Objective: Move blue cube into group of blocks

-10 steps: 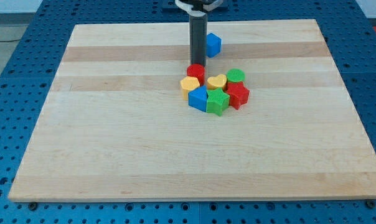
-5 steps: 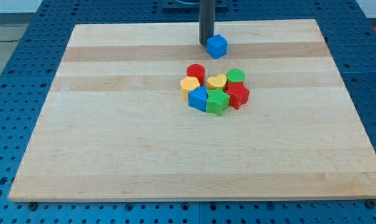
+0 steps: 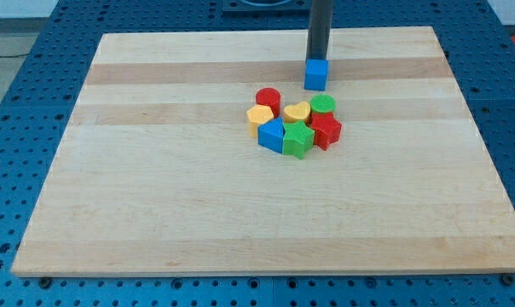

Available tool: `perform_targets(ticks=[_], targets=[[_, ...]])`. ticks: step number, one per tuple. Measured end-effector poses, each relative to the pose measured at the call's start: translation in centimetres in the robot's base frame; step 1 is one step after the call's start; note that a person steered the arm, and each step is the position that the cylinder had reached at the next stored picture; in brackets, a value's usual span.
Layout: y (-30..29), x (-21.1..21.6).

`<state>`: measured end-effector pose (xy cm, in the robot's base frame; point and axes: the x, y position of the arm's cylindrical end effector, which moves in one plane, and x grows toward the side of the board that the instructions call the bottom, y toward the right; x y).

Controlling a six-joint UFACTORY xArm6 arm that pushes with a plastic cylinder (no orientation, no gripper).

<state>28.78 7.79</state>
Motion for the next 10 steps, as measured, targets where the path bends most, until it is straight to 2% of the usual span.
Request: perform_targets(ticks=[3, 5, 10], targets=[[0.2, 1.9], [3.7, 2.1], [-2.0, 3.4]])
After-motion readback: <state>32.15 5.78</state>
